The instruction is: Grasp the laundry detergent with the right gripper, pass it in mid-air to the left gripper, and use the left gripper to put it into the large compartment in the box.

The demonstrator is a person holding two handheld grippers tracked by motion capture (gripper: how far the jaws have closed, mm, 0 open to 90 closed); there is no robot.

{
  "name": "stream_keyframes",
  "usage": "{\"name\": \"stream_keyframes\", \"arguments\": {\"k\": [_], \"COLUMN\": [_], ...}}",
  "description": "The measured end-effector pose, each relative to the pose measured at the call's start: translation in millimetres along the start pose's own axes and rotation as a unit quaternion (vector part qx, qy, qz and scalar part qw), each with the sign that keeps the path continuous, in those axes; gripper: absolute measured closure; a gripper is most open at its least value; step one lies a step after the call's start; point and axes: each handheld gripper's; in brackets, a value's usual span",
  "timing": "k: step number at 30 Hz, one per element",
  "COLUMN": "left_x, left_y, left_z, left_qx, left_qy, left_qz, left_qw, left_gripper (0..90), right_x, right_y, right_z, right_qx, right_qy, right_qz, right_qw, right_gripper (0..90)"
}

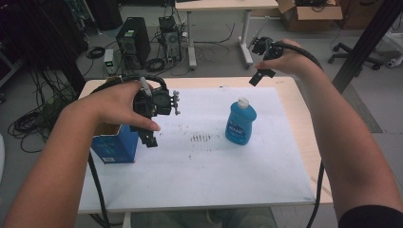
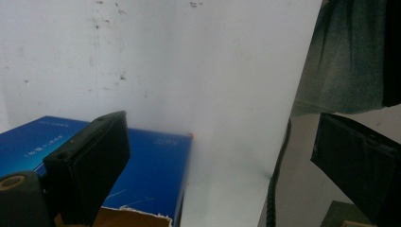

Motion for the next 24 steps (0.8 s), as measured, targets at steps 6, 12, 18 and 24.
{"name": "stream_keyframes", "arguments": {"k": [6, 12, 18, 24], "left_x": [2.8, 7.6, 12.5, 19.2], "left_y": [-0.1, -1.6, -9.8, -16.9], "left_z": [-0.2, -1.1, -3.6, -2.8], "left_qx": [0.001, 0.002, 0.002, 0.004], "left_qy": [-0.001, -0.003, -0.003, -0.004], "left_qz": [-0.001, 0.001, 0.004, -0.003], "left_qw": [1.0000, 1.0000, 1.0000, 1.0000], "left_gripper": [5.7, 5.7, 6.1, 6.0], "right_x": [1.8, 4.0, 5.5, 9.3], "right_y": [-1.6, -3.0, -1.8, 1.7], "right_z": [-1.2, -4.3, -10.1, -15.1], "right_qx": [0.004, 0.003, 0.009, 0.009], "right_qy": [-0.002, -0.003, -0.002, -0.001], "right_qz": [0.000, -0.001, -0.003, -0.007], "right_qw": [1.0000, 1.0000, 1.0000, 0.9999], "right_gripper": [3.9, 3.9, 3.8, 3.9]}}
Point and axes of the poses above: each handheld gripper's, and its own axes: x roughly forward along the jaws, z roughly out of its top, y roughly to its left, and after that the axes turned 1 degree about -x, right-handed
